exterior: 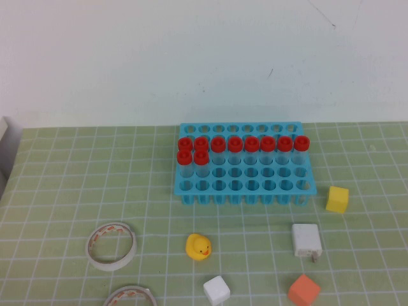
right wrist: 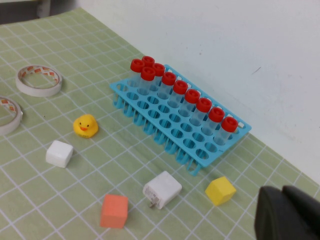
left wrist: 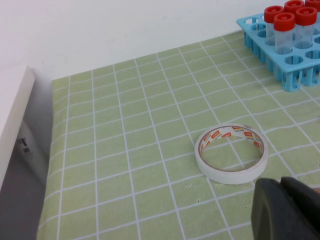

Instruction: Place the test tubes

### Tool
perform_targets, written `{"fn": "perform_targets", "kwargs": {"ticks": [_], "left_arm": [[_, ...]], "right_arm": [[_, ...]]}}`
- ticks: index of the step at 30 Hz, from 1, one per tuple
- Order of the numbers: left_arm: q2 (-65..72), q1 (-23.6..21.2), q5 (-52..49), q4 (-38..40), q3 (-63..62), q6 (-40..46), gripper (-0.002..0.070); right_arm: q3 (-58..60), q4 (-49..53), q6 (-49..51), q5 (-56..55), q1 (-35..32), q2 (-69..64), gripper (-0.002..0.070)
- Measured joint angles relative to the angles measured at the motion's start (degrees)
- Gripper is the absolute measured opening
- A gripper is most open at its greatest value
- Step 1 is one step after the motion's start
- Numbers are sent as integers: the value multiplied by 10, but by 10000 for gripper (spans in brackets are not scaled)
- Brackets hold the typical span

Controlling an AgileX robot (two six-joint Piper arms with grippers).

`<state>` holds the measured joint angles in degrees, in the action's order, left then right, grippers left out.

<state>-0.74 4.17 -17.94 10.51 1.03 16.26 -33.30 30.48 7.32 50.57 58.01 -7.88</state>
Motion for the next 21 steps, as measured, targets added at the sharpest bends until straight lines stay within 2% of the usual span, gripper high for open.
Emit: {"fn": "perform_targets", "kwargs": {"ticks": [6,13,21], "left_arm": [[0,0,0,0,0,0,0],[0,0,0,-3,0,-64,0],[0,0,-3,-14,-1,-74,-1]], "right_arm": [[0,0,0,0,0,0,-1],[0,0,0,0,0,0,-1],[0,0,0,0,0,0,-1]]}}
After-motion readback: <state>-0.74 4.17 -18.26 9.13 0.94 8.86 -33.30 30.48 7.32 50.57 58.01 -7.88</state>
